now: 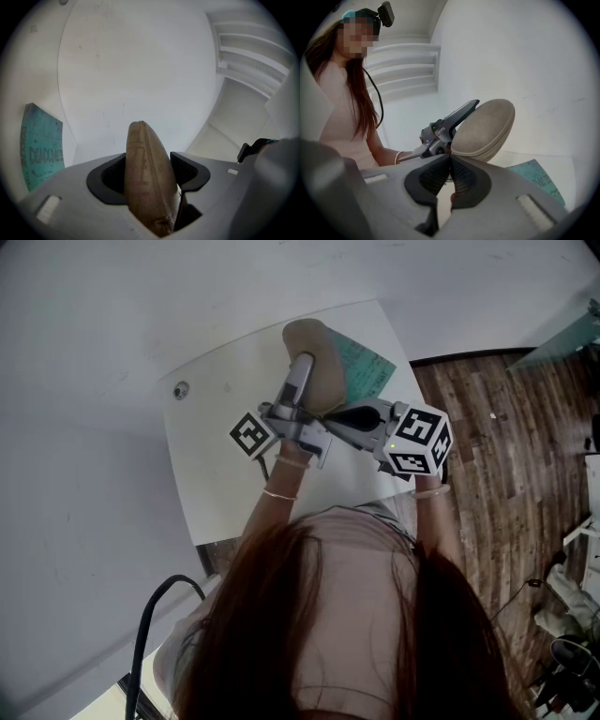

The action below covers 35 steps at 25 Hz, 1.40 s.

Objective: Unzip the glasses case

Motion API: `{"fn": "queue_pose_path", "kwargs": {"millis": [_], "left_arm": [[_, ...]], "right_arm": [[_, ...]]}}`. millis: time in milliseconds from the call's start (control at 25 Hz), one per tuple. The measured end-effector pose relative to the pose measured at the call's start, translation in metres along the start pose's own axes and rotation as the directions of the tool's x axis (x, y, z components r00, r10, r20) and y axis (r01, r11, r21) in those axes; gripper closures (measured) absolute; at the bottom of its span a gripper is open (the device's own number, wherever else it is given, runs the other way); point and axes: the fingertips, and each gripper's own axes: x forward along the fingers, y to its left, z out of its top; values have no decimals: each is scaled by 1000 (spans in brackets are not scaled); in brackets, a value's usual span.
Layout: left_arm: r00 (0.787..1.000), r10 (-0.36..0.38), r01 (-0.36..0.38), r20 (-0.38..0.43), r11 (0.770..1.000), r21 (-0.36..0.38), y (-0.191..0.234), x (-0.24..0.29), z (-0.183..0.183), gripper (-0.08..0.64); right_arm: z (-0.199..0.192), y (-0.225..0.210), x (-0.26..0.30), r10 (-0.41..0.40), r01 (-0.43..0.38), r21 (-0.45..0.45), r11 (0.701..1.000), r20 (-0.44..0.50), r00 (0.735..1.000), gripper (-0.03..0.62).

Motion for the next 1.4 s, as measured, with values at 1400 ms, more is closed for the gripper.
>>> {"fn": "queue_pose_path", "kwargs": {"millis": [1400], "left_arm": [[931,339,-51,-136,488,871,-7,-4,-14,270]], "right_arm": [[15,-59,-41,-276,284,-19,959,173,945,560]]}}
